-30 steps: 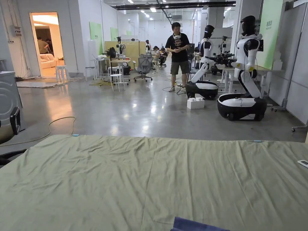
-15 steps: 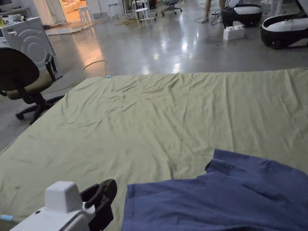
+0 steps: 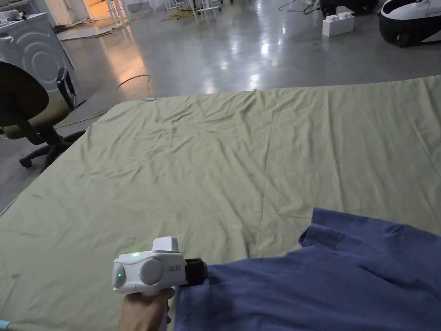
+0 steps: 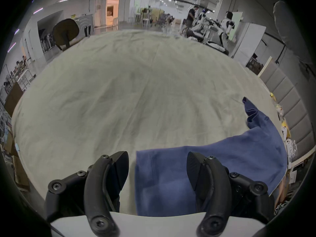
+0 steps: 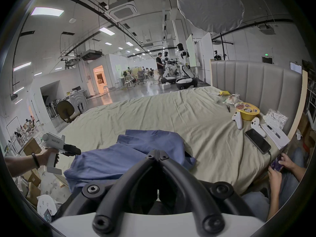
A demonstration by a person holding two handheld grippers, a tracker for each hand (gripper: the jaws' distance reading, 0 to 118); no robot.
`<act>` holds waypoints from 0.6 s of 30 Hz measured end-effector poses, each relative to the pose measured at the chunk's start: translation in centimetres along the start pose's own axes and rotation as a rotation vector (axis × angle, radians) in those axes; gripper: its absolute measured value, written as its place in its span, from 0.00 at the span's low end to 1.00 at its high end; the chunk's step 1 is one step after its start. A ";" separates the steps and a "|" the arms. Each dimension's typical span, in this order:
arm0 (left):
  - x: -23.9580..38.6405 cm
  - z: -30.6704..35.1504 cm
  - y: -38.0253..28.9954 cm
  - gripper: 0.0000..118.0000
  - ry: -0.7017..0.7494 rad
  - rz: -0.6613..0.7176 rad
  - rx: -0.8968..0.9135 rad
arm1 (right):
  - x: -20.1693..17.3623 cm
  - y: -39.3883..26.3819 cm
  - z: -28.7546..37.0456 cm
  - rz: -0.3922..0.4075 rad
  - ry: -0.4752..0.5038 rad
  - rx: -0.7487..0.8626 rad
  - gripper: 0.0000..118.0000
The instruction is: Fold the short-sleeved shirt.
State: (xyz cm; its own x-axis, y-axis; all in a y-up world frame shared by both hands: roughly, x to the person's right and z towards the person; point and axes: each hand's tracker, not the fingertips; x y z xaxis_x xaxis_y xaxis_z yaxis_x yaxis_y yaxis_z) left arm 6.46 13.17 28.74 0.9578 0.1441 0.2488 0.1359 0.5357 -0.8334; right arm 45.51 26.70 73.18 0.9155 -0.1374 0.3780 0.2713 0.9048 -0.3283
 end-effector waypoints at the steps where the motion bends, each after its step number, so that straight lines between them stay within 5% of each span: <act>1: 0.4 -0.2 -0.2 0.47 -0.011 -0.011 -0.008 | 0.1 -0.1 0.0 -0.002 -0.008 -0.009 0.00; 2: 0.8 -0.6 -0.3 0.10 -0.035 -0.054 -0.033 | 0.3 -0.3 0.0 -0.002 -0.016 -0.018 0.00; 3: 1.4 -1.1 -0.5 0.03 0.002 -0.093 -0.038 | 0.4 -0.4 -0.1 -0.005 -0.022 -0.026 0.00; 9: 3.3 -2.2 -0.3 0.03 0.087 -0.200 -0.086 | 0.7 -0.2 -2.2 -0.007 0.009 -0.055 0.00; 13: 3.5 -2.7 0.6 0.03 0.090 -0.185 -0.138 | 1.7 3.2 -7.4 0.091 0.057 -0.075 0.01; 18: 4.7 -3.3 0.9 0.03 0.129 -0.241 -0.178 | 3.7 8.6 -18.4 0.127 0.133 -0.175 0.53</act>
State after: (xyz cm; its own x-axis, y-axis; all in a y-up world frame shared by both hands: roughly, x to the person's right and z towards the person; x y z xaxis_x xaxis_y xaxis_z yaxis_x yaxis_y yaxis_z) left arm 11.88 11.63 27.52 0.9151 -0.0822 0.3947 0.3944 0.3858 -0.8340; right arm 56.71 26.50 55.81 0.9735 -0.0896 0.2105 0.1883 0.8363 -0.5149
